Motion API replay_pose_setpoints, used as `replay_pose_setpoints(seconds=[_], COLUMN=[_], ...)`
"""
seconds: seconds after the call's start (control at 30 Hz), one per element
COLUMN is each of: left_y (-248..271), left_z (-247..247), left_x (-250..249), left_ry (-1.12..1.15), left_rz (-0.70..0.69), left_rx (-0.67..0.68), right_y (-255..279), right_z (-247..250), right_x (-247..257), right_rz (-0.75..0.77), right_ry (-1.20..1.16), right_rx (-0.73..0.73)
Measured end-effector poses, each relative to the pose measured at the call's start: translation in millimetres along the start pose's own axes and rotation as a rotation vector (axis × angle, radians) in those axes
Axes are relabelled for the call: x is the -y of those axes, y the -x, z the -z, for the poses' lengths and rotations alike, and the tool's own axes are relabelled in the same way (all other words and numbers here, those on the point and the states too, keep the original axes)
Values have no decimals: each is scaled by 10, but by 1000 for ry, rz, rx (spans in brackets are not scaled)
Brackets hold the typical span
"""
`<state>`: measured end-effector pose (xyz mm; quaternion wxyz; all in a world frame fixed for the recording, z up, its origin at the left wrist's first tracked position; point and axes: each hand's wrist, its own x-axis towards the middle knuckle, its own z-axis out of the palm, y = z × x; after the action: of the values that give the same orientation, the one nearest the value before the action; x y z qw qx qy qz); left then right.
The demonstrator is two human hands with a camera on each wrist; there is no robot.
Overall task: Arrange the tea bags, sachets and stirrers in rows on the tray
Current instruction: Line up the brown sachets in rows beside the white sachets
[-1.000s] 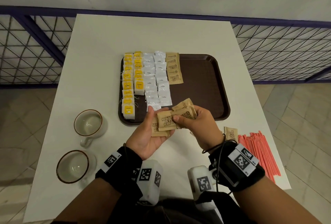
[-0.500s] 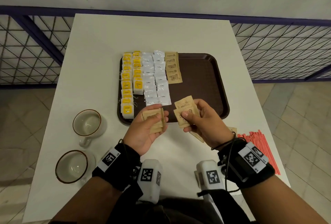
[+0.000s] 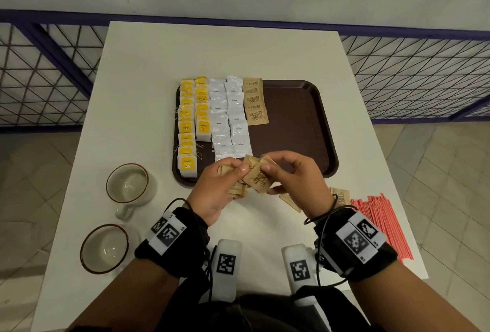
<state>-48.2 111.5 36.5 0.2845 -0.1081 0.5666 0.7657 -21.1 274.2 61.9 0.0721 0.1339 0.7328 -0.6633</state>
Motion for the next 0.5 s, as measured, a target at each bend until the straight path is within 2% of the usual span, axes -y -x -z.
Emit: replay_pose_setpoints(seconds=[0.17, 0.23, 0.33, 0.43, 0.5], left_y=[11, 6, -11, -18, -27], left_z=[47, 76, 108, 124, 131], left_x=[-7, -22, -48, -46, -27], left_ry=[27, 0, -104, -271, -404], left_rz=[32, 47, 58, 52, 27], left_rx=[-45, -60, -41, 34, 93], right_y=[-80, -103, -129, -150, -143], right_z=[131, 224, 322, 290, 207], right_x=[-87, -86, -80, -99, -90], right_rz=[56, 40, 72, 94, 68], right_ry=[-89, -134, -33, 280, 467], right_rx=[-245, -266, -172, -38, 121])
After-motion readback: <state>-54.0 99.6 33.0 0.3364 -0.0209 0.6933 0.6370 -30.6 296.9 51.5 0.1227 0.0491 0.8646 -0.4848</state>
